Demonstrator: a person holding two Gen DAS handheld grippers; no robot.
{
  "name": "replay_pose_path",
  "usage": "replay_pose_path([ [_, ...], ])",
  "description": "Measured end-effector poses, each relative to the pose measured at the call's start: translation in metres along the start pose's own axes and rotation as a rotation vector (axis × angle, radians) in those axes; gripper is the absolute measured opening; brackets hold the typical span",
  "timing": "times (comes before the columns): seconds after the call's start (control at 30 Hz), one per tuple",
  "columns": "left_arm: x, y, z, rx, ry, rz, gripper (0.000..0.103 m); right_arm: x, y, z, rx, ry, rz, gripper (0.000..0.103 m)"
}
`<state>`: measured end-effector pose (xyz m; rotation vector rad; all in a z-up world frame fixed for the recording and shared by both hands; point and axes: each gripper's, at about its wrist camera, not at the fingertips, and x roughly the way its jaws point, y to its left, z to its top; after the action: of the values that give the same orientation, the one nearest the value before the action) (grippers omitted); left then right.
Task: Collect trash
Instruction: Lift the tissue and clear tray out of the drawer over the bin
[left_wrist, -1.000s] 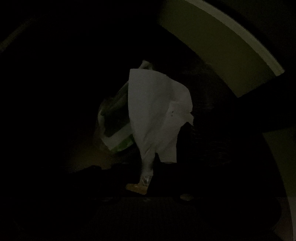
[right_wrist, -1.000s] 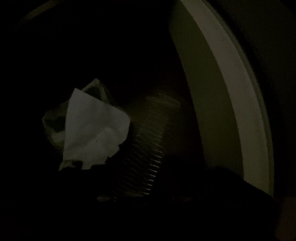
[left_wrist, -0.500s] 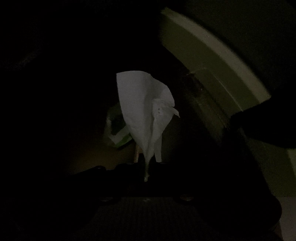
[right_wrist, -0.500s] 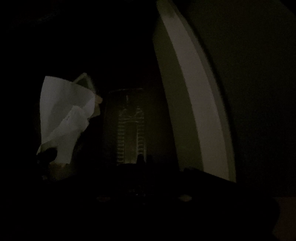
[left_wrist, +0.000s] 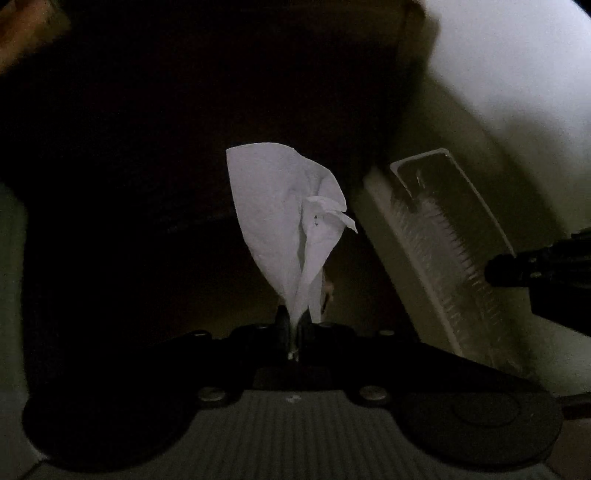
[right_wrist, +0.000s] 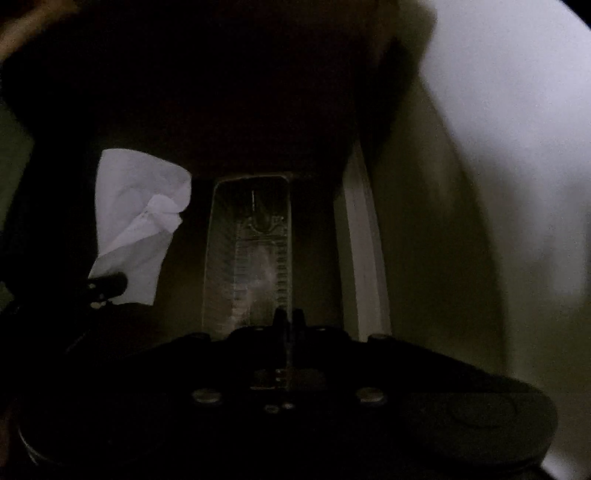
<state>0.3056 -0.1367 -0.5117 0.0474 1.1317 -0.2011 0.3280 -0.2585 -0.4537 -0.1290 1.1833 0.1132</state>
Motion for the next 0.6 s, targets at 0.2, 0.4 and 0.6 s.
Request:
replay_pose_path([
  [0.2,-0.105,0.015,0.053,-0.022,-0.078,0.021,0.003,-0.107,0.008,0.051,-0.021,-0.087,0.037,0.001],
  [0.4,-0.2,0.03,0.093,-0.066,-0.159,0.03,0.003,-0.186,0.012,0.099,-0.068,-0.203,0.059,0.001],
  [0.6,-0.281,0.048,0.145,-0.082,-0.219,0.012,0.004,-0.264,0.029,0.146,-0.097,-0.307,0.077,0.001],
])
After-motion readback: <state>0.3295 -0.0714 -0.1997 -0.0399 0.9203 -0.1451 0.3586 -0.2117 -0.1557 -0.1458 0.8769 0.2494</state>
